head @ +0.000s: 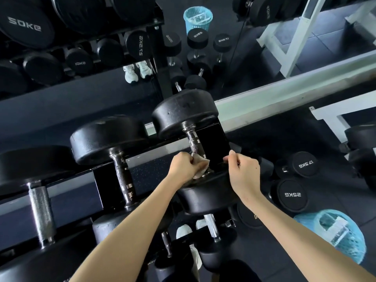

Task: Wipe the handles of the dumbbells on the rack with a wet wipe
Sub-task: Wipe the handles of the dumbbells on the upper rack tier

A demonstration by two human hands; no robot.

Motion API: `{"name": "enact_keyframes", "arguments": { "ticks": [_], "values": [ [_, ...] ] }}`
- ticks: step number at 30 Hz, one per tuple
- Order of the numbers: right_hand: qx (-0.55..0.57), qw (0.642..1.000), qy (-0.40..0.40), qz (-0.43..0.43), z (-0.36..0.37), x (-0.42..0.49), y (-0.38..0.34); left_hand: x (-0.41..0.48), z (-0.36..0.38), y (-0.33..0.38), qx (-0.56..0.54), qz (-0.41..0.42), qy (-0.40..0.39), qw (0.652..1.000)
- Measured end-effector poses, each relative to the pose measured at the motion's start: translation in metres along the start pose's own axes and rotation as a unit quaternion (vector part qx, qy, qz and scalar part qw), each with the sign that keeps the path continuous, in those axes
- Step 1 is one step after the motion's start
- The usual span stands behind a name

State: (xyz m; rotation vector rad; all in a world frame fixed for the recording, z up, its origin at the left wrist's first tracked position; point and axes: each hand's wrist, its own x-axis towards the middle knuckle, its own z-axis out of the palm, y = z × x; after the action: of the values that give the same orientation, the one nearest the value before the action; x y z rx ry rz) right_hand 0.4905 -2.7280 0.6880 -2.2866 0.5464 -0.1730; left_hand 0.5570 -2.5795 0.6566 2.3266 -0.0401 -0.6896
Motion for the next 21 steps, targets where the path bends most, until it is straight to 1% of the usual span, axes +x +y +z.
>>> {"name": "enact_keyframes", "arguments": {
  "ticks": [2, 4, 7, 11, 13, 15, 17, 19, 21],
  "values": [
    [0.006, 1.000, 0.000, -0.001, 0.000, 0.000, 0.000, -0.001, -0.007, -0.005, -0.035, -0.004, -0.005, 0.999],
    [0.012, 1.000, 0.001, -0.002, -0.001, -0.001, -0.001, -0.007, -0.018, -0.010, -0.090, -0.020, 0.018, 0.996],
    [0.020, 1.000, -0.001, -0.003, -0.004, -0.003, -0.004, -0.018, -0.036, -0.013, -0.121, -0.034, 0.077, 0.989],
    [0.048, 0.998, 0.016, -0.028, -0.013, -0.008, -0.007, -0.052, -0.055, 0.000, -0.172, -0.012, 0.140, 0.975],
    [0.108, 0.992, 0.031, -0.050, -0.026, -0.016, -0.005, -0.079, -0.061, 0.012, -0.173, -0.002, 0.191, 0.966],
    [0.187, 0.981, -0.007, -0.044, -0.047, -0.031, 0.000, -0.109, -0.058, 0.022, -0.169, -0.013, 0.250, 0.953],
    [0.218, 0.972, -0.082, -0.029, -0.068, -0.049, 0.011, -0.140, -0.045, 0.033, -0.201, -0.024, 0.283, 0.937],
    [0.232, 0.961, -0.153, -0.008, -0.085, -0.066, 0.026, -0.169, -0.023, 0.043, -0.228, -0.041, 0.274, 0.933],
    [0.248, 0.947, -0.206, 0.000, -0.100, -0.081, 0.042, -0.192, 0.008, 0.050, -0.248, -0.059, 0.257, 0.932]
  ]
}}
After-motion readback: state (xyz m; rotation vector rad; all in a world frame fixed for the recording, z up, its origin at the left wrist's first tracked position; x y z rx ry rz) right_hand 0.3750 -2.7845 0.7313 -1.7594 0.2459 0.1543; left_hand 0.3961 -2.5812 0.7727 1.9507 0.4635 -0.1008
